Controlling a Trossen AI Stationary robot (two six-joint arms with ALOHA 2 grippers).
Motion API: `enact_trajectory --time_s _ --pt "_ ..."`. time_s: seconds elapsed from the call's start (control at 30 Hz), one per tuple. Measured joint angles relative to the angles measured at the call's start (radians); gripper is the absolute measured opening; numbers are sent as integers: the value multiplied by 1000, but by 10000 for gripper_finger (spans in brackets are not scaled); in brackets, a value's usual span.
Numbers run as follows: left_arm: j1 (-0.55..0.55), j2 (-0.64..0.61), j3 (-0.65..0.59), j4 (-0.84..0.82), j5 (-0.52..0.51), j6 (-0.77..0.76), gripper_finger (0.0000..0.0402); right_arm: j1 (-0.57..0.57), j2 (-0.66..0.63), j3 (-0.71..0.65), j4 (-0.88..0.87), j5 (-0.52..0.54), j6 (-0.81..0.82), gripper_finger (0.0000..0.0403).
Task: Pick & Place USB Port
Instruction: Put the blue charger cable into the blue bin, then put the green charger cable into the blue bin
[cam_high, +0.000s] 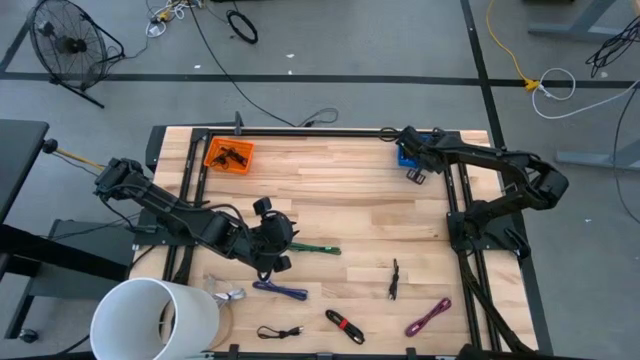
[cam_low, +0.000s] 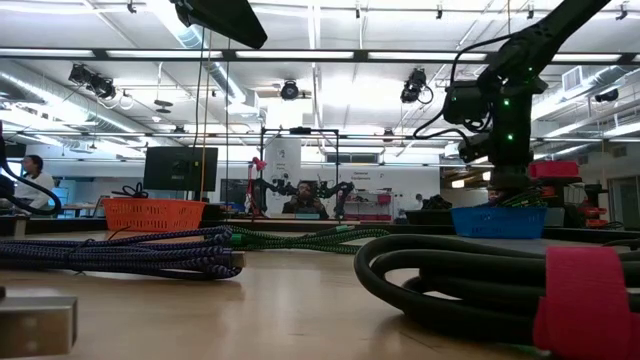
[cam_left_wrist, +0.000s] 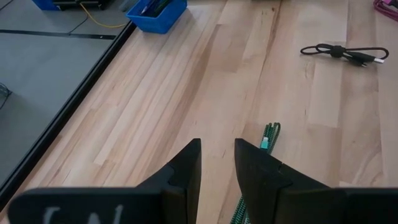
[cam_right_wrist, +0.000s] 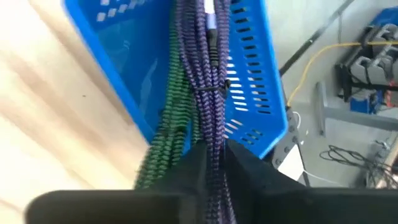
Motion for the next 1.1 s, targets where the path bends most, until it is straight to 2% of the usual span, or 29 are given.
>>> enact_trajectory --time_s 0.33,0.43,0.6,0.73,0.9,1.03,1.1 --pt "0 0 0 0 0 0 101 -1 -9 2 38 48 44 167" --pt "0 0 0 0 0 0 101 0 -29 23 26 51 56 176" --pt "0 0 0 0 0 0 101 0 -77 86 -61 32 92 170" --pt "0 0 0 0 0 0 101 18 -124 147 -144 -127 170 159" --pt "0 0 0 0 1 0 101 83 -174 165 -208 -455 263 153" --pt "0 0 0 0 2 0 101 184 -184 165 -204 -738 358 153" --pt "0 0 0 0 3 0 101 274 -184 165 -169 -825 403 153"
